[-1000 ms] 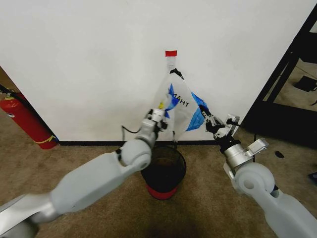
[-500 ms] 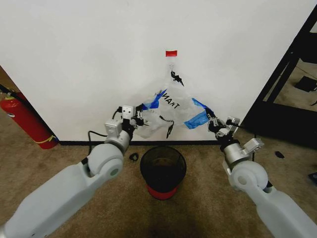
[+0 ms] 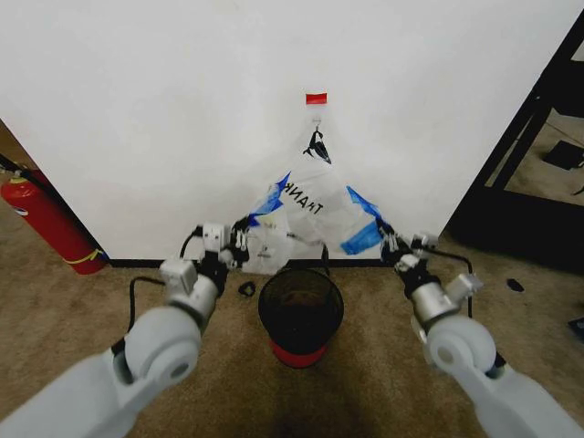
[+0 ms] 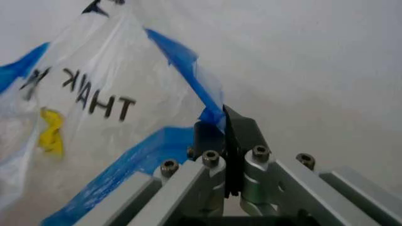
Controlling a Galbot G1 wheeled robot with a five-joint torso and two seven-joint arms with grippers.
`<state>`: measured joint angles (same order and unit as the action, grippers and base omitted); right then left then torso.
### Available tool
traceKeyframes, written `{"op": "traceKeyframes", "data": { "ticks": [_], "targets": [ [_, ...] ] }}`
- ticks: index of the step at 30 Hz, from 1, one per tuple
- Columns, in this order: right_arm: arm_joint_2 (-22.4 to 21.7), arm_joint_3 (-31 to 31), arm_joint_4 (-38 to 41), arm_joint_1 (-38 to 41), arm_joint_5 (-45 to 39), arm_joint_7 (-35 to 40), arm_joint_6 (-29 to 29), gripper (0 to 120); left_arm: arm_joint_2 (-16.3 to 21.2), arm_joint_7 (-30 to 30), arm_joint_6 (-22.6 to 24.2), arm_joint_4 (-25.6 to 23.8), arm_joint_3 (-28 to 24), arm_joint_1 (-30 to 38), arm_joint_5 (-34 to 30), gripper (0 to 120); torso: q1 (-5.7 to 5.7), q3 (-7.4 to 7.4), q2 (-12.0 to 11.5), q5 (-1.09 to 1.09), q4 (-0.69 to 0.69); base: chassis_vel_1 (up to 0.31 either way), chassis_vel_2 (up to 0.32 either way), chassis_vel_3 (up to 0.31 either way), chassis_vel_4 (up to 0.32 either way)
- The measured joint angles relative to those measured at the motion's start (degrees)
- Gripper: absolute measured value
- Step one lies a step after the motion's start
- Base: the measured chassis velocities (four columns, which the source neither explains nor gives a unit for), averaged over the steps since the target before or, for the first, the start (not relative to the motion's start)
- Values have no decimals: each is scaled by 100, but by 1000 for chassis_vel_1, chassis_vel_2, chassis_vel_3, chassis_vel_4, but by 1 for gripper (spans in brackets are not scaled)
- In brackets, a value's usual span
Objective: Pick up the garbage bag from the wall and place it over the trash bin.
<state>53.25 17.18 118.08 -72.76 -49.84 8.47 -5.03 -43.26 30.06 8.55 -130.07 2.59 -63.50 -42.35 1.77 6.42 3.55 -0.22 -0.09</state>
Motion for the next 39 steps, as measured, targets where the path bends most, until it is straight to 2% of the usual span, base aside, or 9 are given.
{"op": "traceKeyframes", "data": {
  "ticks": [2,6,13,18,22,26,32,35,39],
  "targets": [
    [0,23,21,-51,29,-22,-4,0,-5,-5,-15,-3,14,-62,45,0,0,0,0,0,0,0,0,0,0],
    [-25,275,261,-658,240,-251,-53,0,-20,-38,-185,-176,150,-771,497,0,0,0,0,0,-1,0,0,0,0],
    [57,527,539,-1216,361,-483,-132,0,12,-6,-286,-493,265,-1182,823,0,0,0,0,0,-1,0,0,0,0],
    [64,636,703,-1224,315,-461,-144,0,-4,96,-286,-641,301,-1091,768,0,0,1,0,0,1,0,0,0,0],
    [-81,941,1079,-1122,-41,-284,-59,0,48,203,-211,-910,364,-845,492,0,0,1,0,0,1,0,0,0,0],
    [-196,1071,1252,-1112,-224,-239,-28,0,35,178,-222,-923,335,-679,424,0,0,1,0,0,1,0,0,0,0],
    [-351,1050,1244,-858,-395,-148,-2,0,-231,29,-288,-470,51,33,233,0,1,2,0,0,-1,0,0,0,0],
    [-310,825,990,-600,-396,-51,4,0,-447,40,-329,-28,-187,464,69,0,1,2,0,0,0,0,0,0,0],
    [-200,590,752,-537,-260,-37,4,0,-596,51,-487,363,-284,403,96,0,1,2,0,1,-1,0,0,0,0]
  ]
}}
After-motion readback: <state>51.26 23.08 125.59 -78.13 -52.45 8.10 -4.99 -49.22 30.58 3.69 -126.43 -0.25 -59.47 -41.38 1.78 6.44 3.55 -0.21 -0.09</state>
